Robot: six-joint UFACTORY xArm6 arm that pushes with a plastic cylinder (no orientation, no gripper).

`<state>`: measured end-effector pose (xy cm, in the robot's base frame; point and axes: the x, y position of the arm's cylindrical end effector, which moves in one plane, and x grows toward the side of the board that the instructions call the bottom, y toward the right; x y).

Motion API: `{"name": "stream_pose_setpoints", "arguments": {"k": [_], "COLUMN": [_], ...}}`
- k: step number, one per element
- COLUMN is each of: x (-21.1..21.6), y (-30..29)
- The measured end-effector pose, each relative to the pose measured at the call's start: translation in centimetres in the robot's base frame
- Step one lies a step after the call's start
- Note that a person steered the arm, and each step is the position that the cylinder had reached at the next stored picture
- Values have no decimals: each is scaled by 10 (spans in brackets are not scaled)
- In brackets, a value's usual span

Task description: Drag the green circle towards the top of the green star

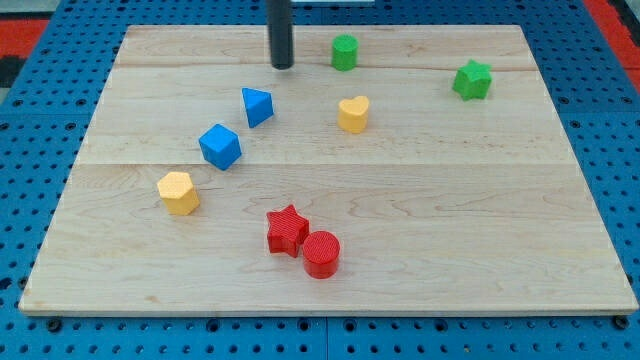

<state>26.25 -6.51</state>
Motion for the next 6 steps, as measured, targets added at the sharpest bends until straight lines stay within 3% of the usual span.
{"name": "stream_pose_setpoints", "arguments": {"k": [1, 2, 3, 5, 6], "x": [-27, -19, -12, -6, 55], "y": [82, 149, 106, 208, 207]}}
